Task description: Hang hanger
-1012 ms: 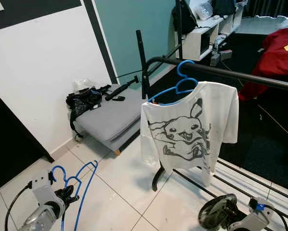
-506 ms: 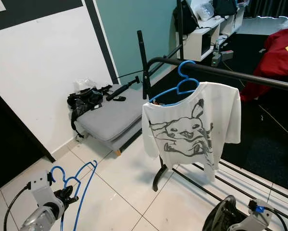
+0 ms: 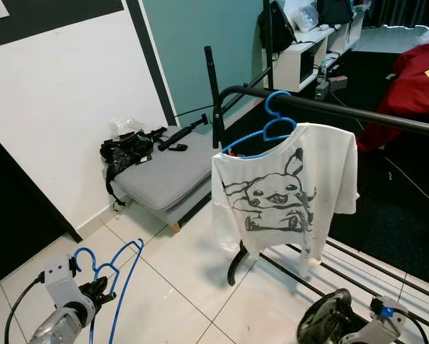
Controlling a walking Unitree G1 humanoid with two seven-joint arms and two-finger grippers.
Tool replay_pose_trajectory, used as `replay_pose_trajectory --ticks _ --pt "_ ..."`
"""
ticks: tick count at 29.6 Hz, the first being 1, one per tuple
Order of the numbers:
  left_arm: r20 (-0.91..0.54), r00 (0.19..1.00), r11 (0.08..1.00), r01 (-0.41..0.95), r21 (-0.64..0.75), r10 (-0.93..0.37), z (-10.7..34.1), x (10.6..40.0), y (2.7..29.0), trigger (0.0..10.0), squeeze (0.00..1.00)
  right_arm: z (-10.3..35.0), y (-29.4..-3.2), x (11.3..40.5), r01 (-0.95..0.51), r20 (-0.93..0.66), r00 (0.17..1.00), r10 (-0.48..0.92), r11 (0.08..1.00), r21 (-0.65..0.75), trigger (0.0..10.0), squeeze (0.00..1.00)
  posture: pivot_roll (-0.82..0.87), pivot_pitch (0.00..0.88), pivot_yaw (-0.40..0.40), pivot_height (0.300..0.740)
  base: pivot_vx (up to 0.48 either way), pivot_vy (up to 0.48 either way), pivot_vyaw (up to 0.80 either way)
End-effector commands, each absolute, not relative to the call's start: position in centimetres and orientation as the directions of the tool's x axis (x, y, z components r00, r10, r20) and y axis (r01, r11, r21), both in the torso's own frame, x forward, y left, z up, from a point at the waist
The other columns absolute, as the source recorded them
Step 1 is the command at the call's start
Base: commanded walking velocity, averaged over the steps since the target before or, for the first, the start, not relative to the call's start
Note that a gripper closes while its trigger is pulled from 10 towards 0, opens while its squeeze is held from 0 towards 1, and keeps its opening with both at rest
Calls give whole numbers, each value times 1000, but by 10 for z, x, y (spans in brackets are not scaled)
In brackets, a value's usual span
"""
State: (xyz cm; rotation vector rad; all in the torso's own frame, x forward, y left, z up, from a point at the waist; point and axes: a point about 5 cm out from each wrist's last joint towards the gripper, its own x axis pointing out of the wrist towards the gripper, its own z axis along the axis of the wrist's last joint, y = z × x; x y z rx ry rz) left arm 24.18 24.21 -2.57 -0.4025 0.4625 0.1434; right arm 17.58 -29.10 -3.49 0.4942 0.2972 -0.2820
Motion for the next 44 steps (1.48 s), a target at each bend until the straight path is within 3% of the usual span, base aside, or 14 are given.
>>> replay_pose_trajectory --ticks 1,25,35,37,44 --pt "-459 885 919 -239 -315 73 -25 237 254 10000 0 -37 -286 175 326 -344 921 -181 843 428 10000 0 33 0 123 740 0 0 0" --pt "-464 883 925 -232 -301 71 -27 233 254 10000 0 -37 -285 172 310 -338 926 -168 851 425 10000 0 13 0 113 740 0 0 0" --pt "-451 890 935 -213 -284 66 -30 231 242 10000 0 -35 -281 175 191 -374 924 -73 938 289 10000 0 0 0 -2 740 0 0 0" --pt "-443 896 949 -169 -265 36 -29 234 233 10000 0 -34 -284 174 169 -384 922 -55 949 268 10000 0 11 0 -62 740 0 0 0" --pt "-403 915 966 -86 -243 -20 -26 233 222 10000 0 -30 -291 167 148 -373 927 -35 949 279 10000 0 24 31 -102 740 0 0 0"
